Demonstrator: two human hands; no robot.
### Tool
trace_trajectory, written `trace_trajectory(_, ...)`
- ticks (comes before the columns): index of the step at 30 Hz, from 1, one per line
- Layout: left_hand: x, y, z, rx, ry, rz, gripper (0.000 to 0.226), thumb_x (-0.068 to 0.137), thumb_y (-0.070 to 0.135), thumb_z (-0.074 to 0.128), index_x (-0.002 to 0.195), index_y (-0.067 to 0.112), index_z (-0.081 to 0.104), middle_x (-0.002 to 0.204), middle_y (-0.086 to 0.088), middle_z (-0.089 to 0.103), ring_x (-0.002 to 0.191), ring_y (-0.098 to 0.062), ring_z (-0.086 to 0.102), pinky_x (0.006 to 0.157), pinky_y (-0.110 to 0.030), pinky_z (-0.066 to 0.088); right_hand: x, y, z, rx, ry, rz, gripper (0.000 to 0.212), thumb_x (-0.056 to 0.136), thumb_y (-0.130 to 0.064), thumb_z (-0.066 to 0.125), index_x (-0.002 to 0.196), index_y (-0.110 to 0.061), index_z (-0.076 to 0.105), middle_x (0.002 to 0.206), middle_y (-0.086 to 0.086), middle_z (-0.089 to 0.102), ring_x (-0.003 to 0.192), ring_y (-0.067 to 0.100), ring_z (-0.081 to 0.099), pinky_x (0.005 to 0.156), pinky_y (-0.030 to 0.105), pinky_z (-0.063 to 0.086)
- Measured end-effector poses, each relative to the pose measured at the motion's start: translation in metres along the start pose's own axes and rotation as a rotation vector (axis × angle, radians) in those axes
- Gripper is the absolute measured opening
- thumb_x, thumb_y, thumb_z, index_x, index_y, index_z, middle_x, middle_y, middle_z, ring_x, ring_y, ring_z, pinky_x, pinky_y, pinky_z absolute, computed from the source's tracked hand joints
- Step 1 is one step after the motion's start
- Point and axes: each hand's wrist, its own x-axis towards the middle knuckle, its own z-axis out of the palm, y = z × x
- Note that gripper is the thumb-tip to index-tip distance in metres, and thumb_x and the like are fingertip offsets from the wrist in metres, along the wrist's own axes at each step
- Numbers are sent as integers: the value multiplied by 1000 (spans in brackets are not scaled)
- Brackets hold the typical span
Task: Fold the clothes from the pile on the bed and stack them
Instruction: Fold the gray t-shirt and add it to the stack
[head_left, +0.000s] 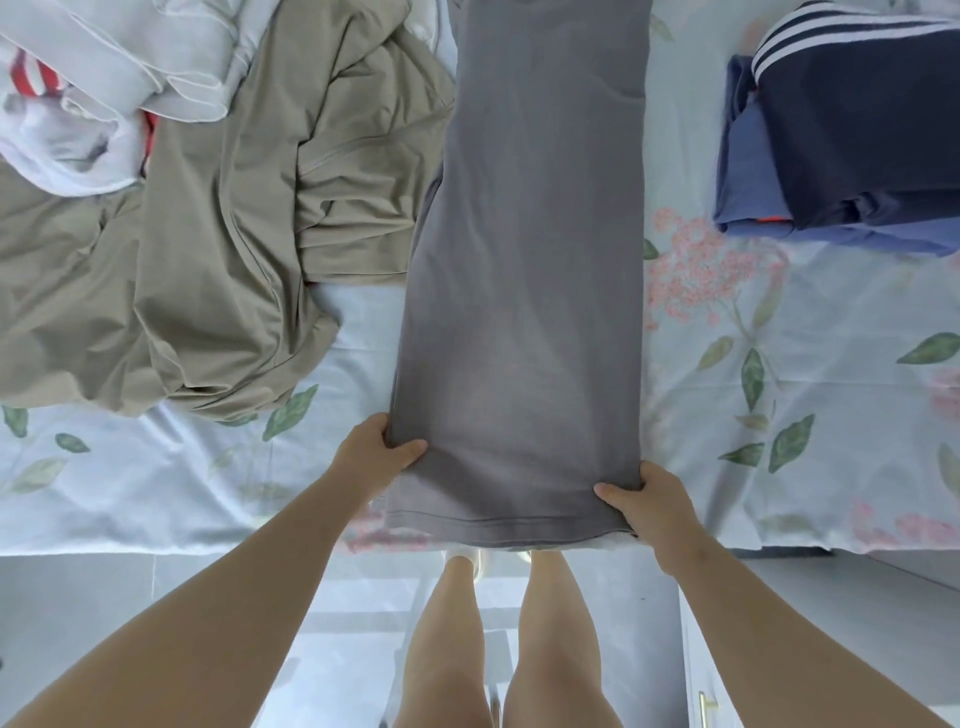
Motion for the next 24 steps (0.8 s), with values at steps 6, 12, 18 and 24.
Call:
trace_trajectory(6, -3, 14, -7, -283, -176, -65, 20, 85, 15, 70, 104, 14, 65, 103, -4, 71, 94, -21, 67, 88, -33, 52, 20, -47, -10, 277, 8, -6, 28, 84, -19, 69, 108, -6, 61, 106, 11, 65, 96, 29, 63, 84, 39, 52)
trace_trajectory(12, 5, 75, -30, -577, -151, 98, 14, 94, 14, 56, 105, 9, 64, 101, -8, 70, 91, -19, 67, 79, -27, 53, 14, -94, -35, 624, -141, -93, 10, 92, -15, 59, 96, -11, 67, 93, 5, 72, 84, 18, 69, 71, 29, 53)
trace_trajectory(18, 37, 167, -64, -625, 228, 266, 8, 94, 18, 56, 88, 20, 60, 84, 1, 62, 75, -13, 58, 61, -25, 46, 39, -184, -64, 619, 121, -343, 17, 93, -18, 56, 79, -23, 63, 81, -5, 61, 75, 8, 55, 68, 21, 45)
trace_trajectory(24, 111, 227, -77, -455, 391, 358, 12, 81, 34, 63, 83, 23, 59, 121, -17, 57, 103, -23, 59, 92, -35, 50, 103, -253, -71, 448, 251, -415, 31, 84, -33, 56, 84, -2, 59, 87, 4, 54, 83, 16, 47, 75, 33, 42)
